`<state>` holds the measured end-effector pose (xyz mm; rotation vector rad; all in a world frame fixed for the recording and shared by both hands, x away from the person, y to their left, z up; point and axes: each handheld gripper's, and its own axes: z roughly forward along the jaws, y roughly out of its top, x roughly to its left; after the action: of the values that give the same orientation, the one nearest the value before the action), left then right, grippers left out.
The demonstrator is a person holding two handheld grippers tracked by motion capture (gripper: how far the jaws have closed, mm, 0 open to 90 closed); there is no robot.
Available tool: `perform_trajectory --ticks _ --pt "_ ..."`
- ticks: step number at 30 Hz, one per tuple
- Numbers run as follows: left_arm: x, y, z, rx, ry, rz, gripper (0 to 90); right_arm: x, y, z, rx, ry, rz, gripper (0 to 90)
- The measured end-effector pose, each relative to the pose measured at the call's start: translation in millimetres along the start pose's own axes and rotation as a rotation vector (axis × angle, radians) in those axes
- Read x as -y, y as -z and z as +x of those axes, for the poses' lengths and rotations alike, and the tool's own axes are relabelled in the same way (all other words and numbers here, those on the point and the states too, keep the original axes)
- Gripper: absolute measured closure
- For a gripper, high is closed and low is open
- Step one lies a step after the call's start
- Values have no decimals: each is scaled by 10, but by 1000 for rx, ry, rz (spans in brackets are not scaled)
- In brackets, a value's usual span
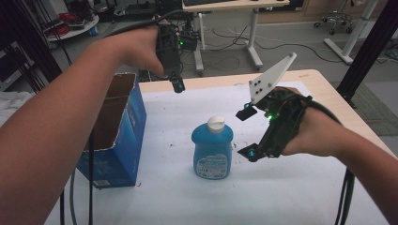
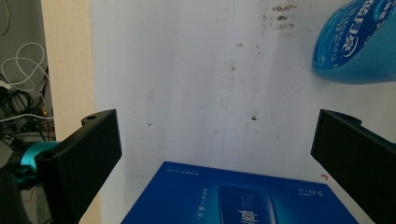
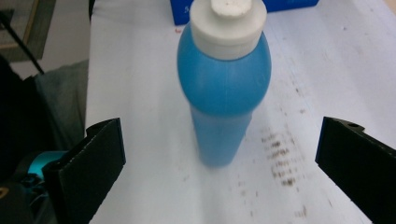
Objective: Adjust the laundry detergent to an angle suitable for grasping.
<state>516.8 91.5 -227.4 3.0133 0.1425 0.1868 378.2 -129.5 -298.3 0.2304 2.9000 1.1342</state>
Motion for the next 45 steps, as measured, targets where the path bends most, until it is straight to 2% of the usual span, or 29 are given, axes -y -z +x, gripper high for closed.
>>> perform_trajectory --ticks 5,7,14,18,25,45 --pt "-38 -20 -6 7 -2 -2 17 -130 254 77 21 40 115 7" --pt "-62 -32 -10 10 -8 -3 17 -205 342 117 1 55 173 7" --pt "-157 -78 -23 29 -18 -2 17 -415 466 250 -33 86 396 7" --pt "-206 -105 -27 39 -26 2 17 -502 547 318 -42 96 481 7" --pt "-275 -163 -37 51 -31 14 17 -610 722 415 -41 122 537 7" --pt "-386 -191 -64 71 -24 27 17 -589 880 552 -48 121 630 7"
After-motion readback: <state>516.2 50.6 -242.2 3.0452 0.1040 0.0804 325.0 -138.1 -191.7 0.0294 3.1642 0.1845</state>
